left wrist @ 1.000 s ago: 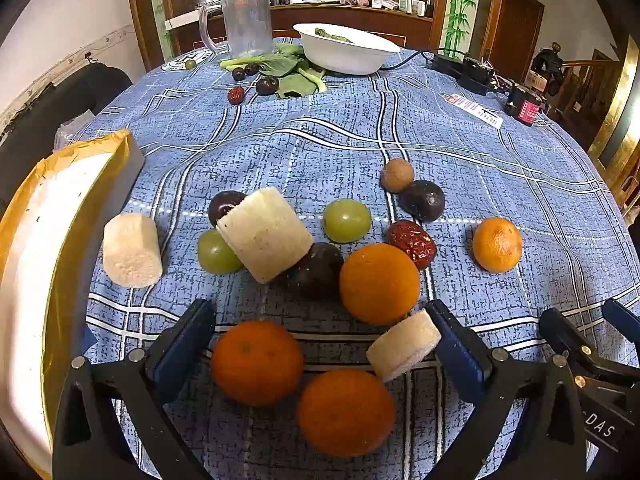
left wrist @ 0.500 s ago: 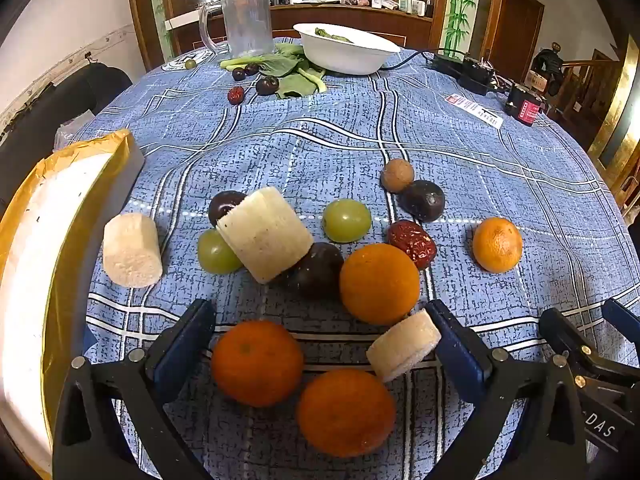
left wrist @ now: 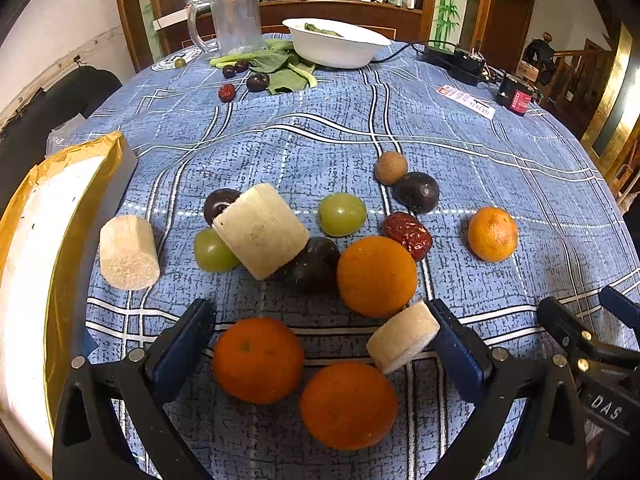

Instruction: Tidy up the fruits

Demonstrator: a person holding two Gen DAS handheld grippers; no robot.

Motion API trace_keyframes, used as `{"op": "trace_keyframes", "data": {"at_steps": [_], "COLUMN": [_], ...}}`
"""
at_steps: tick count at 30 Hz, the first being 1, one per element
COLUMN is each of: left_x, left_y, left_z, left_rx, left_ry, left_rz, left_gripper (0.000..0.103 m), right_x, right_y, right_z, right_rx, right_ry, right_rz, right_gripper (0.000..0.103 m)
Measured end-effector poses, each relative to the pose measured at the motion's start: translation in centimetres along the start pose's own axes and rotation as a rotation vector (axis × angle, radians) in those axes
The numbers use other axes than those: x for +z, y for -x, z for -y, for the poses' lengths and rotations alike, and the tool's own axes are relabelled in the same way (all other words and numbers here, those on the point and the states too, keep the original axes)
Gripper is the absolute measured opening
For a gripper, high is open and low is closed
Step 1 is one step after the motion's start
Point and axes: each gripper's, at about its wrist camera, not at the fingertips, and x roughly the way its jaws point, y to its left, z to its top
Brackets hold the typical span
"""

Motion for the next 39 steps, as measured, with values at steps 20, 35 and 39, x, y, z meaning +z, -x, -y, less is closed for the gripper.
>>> {"op": "trace_keyframes", "data": {"at_steps": [20,35,39], "left_x": [-0.3,-4.9,-6.2], "left_y": [0.4,17.4,19.8], "left_z": [-0.1,-6.7,-8.7], "left_rx": [-0.021,0.17,0.203], "left_ry": [-0.022,0.06,0.084], "left_rz": [-0.003,0.521,0.578], "left_gripper": [0.103,0.103,0.103], "right_x": [0.0,-0.6,-1.2], "right_y": [0.0,0.8,2.8], "right_z": [-0.1,0.3,1.5], "right_rx": [-0.021,-0.002,-0.002], "right_ry": [-0.055,-0.078,-0.146], "right_rz": [0.002,0.033,0.144], "right_gripper": [0.102,0.102,0.102]}}
